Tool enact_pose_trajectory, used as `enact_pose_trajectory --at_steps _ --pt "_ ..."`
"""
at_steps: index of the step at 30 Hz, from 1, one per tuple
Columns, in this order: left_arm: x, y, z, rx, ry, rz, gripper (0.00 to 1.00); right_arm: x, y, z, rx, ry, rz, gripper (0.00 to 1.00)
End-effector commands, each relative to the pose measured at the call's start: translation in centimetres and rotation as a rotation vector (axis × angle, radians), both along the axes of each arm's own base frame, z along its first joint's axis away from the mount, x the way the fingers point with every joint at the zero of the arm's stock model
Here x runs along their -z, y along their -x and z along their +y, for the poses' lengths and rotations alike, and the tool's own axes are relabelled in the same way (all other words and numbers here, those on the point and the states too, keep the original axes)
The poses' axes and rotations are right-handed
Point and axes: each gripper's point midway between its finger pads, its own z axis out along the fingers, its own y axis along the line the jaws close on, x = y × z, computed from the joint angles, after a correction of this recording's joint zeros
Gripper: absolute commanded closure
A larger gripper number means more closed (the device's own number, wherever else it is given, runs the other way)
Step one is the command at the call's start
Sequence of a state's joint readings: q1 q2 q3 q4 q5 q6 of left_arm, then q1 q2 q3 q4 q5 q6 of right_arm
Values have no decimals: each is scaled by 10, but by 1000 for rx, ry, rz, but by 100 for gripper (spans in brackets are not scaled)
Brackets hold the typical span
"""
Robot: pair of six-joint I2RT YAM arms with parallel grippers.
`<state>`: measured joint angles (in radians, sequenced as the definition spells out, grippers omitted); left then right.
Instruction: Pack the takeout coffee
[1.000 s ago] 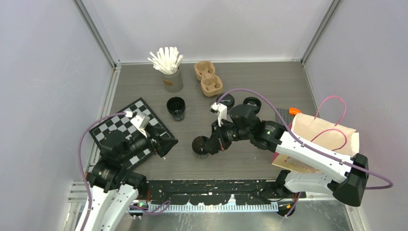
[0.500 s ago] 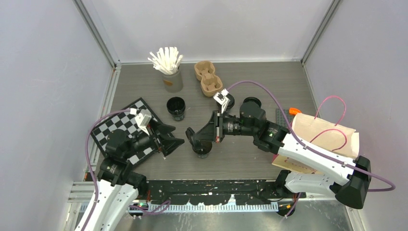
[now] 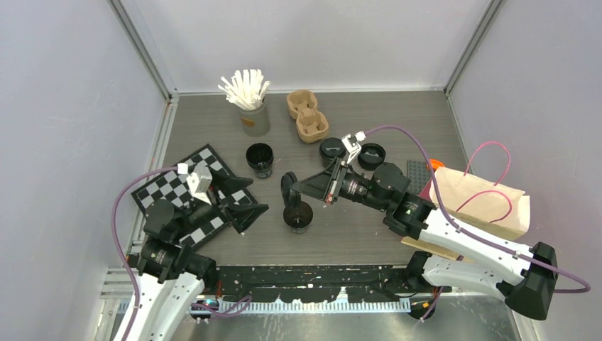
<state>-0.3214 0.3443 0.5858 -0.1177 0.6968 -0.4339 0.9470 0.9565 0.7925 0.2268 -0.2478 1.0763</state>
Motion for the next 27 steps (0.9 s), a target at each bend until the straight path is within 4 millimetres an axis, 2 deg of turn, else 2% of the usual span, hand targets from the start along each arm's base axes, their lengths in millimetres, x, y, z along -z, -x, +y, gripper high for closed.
enact_pose_trajectory --at_steps 1,5,12,22,27 --pt "-27 5 -2 33 -2 -223 0 -22 -17 -1 85 -141 24 91" --pt "-26 10 -9 103 -15 -288 0 -21 -18 4 69 -177 38 91" --pt "-15 -4 -11 88 -57 -315 0 -19 -20 7 67 -182 32 90" --pt "-4 -13 -35 147 -104 -365 0 -18 -17 12 36 -181 13 90" --pt "2 -7 -48 191 -131 -403 0 -16 -17 14 30 -181 15 90"
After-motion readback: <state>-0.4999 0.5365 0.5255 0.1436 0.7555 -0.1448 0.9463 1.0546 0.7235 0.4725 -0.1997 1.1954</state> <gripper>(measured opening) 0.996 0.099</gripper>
